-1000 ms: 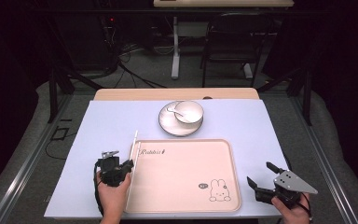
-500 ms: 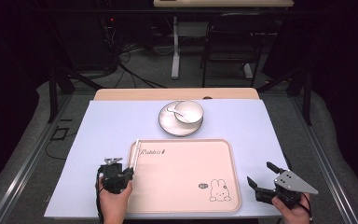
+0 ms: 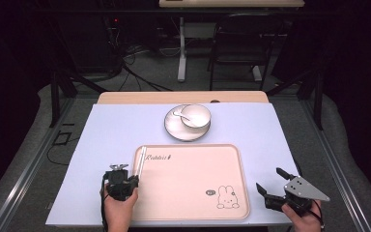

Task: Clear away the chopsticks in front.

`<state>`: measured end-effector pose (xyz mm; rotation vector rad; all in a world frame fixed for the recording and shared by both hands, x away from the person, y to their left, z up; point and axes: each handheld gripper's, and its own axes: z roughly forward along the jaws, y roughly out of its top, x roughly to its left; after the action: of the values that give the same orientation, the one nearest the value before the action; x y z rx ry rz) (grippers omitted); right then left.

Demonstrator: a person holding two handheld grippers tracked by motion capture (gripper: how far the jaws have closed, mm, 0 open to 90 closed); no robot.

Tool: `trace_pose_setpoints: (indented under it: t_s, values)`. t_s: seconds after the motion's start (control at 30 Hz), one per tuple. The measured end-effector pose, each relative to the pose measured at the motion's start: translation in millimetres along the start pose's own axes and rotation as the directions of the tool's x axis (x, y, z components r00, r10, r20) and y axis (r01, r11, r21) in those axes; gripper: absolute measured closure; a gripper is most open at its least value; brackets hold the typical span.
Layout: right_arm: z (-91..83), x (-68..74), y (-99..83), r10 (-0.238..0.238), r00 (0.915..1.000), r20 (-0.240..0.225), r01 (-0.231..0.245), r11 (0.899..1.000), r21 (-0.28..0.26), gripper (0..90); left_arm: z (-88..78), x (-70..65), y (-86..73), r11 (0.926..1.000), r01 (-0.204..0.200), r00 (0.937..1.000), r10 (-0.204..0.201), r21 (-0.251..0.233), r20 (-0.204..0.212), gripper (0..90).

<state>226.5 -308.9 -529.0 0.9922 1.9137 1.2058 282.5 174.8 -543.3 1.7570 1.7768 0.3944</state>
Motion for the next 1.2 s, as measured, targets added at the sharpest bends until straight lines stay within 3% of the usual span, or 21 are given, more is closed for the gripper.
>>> trace_pose_setpoints:
  t_s: [0.37,0.63,0.77,1.2]
  values:
    - [-0.1,-0.1,0.0,0.0,1.0,-0.001,0.0,1.0,0.0,14.4,2.5,-2.2,-1.2,0.9999,-0.01,0.9999,0.01,0.01,-0.002,82.8]
    - [0.3,-0.1,-0.1,0.0,1.0,-0.001,0.0,1.0,0.002,14.4,0.4,-7.1,-0.8,0.9989,-0.038,0.999,0.039,-0.027,0.022,70.6]
    - [0.4,0.0,-0.1,-0.002,1.0,-0.002,0.002,1.0,0.0,14.4,1.8,-10.1,-0.7,0.9978,-0.055,0.9979,0.057,-0.035,0.032,58.5]
    - [0.7,0.1,-0.2,-0.001,1.0,-0.003,0.001,1.0,0.0,14.4,1.7,-11.0,1.2,0.9975,-0.056,0.9968,0.058,-0.043,0.055,52.5]
